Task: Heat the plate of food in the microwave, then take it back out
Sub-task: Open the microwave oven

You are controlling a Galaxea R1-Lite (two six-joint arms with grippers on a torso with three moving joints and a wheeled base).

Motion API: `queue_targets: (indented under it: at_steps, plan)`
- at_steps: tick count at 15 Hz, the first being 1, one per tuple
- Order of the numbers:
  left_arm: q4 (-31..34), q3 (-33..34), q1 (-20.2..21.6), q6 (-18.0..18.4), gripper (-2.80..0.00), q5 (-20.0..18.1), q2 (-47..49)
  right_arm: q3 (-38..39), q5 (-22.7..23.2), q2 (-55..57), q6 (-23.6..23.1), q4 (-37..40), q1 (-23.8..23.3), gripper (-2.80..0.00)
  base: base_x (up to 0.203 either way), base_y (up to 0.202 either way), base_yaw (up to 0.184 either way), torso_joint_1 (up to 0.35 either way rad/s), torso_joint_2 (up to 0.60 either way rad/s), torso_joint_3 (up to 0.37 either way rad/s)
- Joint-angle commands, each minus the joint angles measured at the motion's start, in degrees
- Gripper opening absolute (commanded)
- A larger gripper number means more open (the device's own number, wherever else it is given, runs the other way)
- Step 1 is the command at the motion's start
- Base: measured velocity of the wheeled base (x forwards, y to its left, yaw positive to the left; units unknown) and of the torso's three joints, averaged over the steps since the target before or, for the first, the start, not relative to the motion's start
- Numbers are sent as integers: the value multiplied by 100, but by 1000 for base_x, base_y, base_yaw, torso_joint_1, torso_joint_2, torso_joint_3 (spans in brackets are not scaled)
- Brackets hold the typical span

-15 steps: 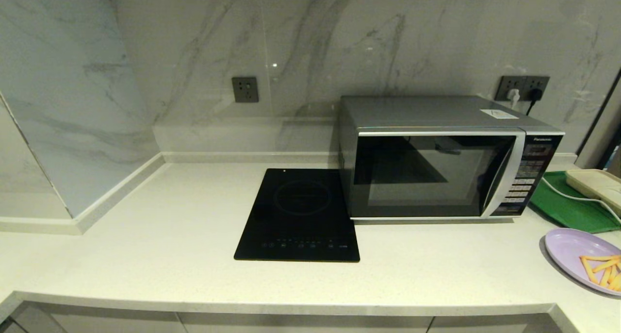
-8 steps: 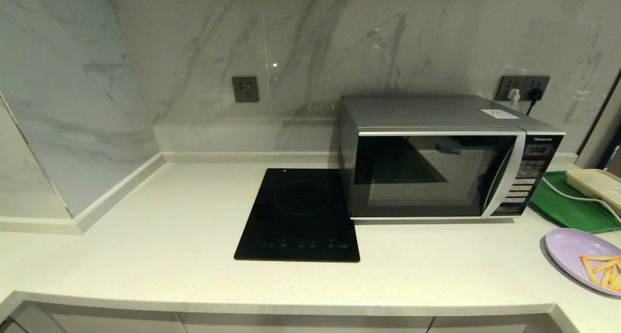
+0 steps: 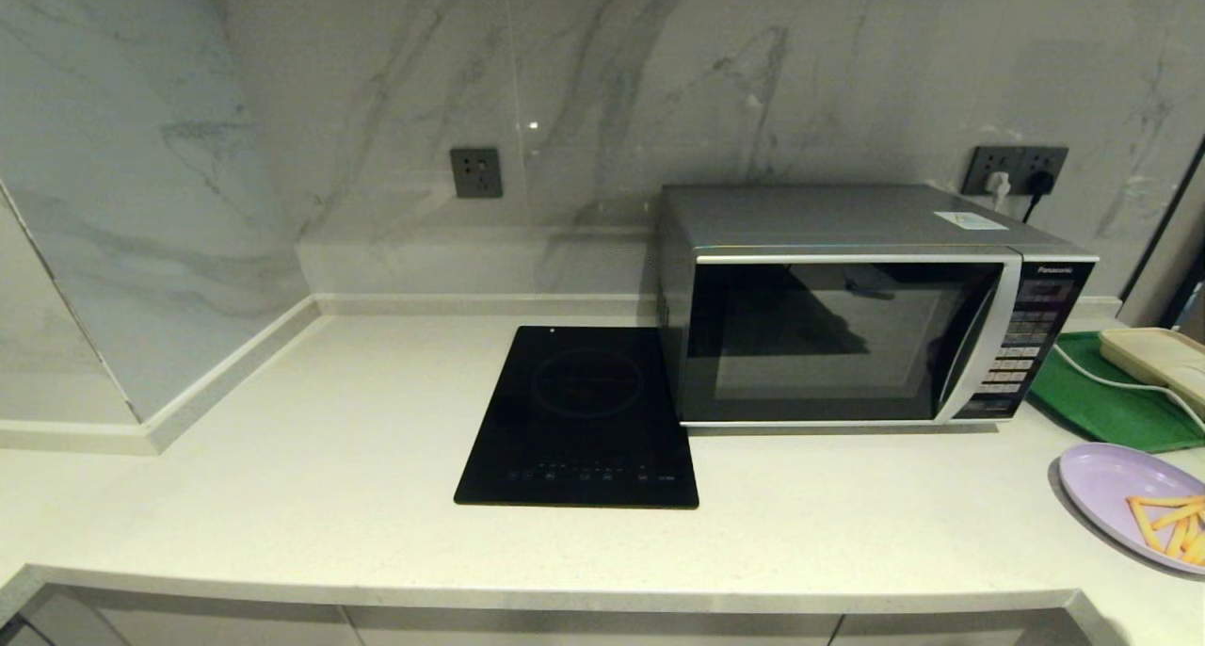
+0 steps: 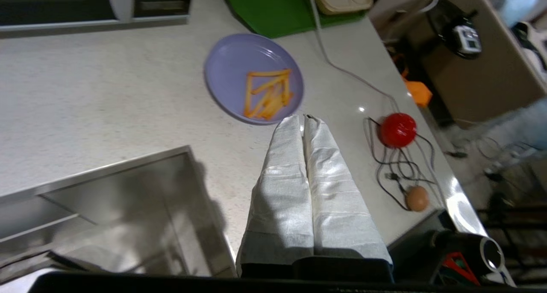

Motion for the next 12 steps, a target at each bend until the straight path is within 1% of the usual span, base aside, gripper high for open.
queue_targets:
  at_steps: [1, 3, 4, 5, 6, 7, 8, 10, 11, 12]
  plan:
    - [-2, 1, 1, -7, -280, 6, 0, 525, -448, 5, 27, 1, 21, -280, 0, 0, 0, 0, 0, 0]
    - [-2, 1, 1, -7, -280, 0, 0, 979, -650, -60, 33, -296, 116, -280, 0, 0, 0, 0, 0, 0]
    - [-2, 1, 1, -7, -280, 0, 0, 1062, -799, -41, 55, -414, 150, -280, 0, 0, 0, 0, 0, 0]
    - [-2, 1, 1, -7, -280, 0, 0, 1073, -820, 21, 182, -523, 180, -280, 0, 0, 0, 0, 0, 0]
    - [-2, 1, 1, -7, -280, 0, 0, 1060, -825, 130, 402, -619, 243, -280, 0, 0, 0, 0, 0, 0]
    - [-2, 1, 1, -7, -280, 9, 0, 1077, -879, 260, 735, -756, 370, -280, 0, 0, 0, 0, 0, 0]
    - [-2, 1, 1, -7, -280, 9, 0, 1096, -1039, 435, 1024, -891, 511, -280, 0, 0, 0, 0, 0, 0]
    - [-2, 1, 1, -7, -280, 0, 0, 1032, -1477, 1042, 1643, -1244, 609, -280, 0, 0, 0, 0, 0, 0]
    - [-2, 1, 1, -7, -280, 0, 0, 1055, -1637, 1332, 1806, -1729, 684, -280, 0, 0, 0, 0, 0, 0]
    - [-2, 1, 1, -7, -280, 5, 0, 1222, -1748, 1492, 1874, -2310, 936, -280, 0, 0, 0, 0, 0, 0]
